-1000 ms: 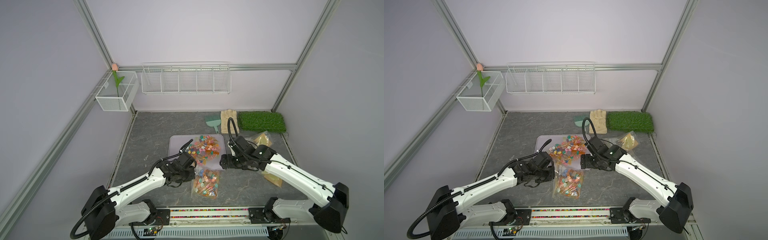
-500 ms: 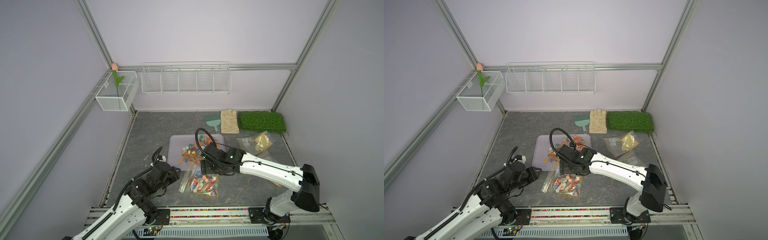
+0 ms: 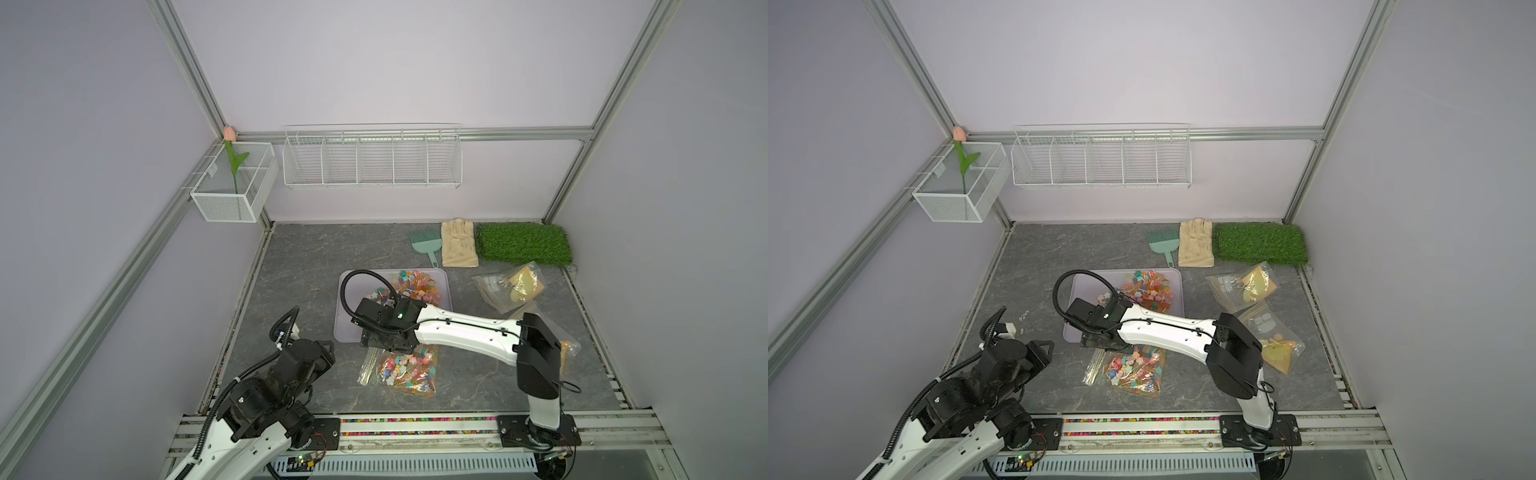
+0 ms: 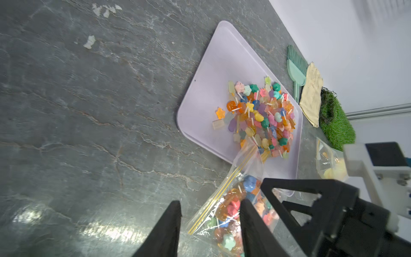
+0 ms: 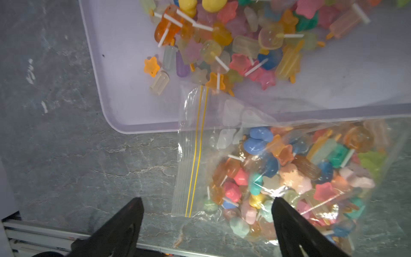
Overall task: Pour candies out of the ziploc bag
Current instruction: Open the ziploc bag at the center of the board.
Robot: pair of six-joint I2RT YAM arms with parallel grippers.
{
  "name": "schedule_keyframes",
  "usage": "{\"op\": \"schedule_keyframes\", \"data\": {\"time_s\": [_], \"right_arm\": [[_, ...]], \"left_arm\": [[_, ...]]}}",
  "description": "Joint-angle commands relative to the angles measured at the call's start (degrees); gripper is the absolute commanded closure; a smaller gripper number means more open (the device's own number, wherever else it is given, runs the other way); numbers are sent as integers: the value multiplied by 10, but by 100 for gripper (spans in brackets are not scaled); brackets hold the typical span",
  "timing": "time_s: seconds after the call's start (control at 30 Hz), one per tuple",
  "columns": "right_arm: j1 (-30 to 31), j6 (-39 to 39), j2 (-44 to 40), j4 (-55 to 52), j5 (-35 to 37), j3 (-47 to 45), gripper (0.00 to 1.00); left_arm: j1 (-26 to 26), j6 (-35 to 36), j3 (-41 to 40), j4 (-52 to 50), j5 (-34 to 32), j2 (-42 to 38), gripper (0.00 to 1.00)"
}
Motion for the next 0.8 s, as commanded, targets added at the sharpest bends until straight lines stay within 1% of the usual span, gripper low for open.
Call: {"op": "schedule_keyframes", "data": {"time_s": [0.0,0.1,0.17,0.4,0.63,0.77], "right_arm": [[6,42,23,-2,-27,11,16],[6,49,40,8,-39,10,27],[6,51,46,10,-40,9,30],[1,50,64,22,-48,8,34],[-5,49,75,28,-54,10,35],[-8,48,80,32,-58,9,41]], "left_arm": [[2,-16,9,-39,-22,-13,55],[3,-16,2,-31,-16,-18,55],[2,-15,-1,-28,-15,-19,55],[3,-12,-9,-27,-16,-27,54],[2,-14,-13,-25,-19,-30,54],[3,-15,-14,-25,-22,-32,53]]}}
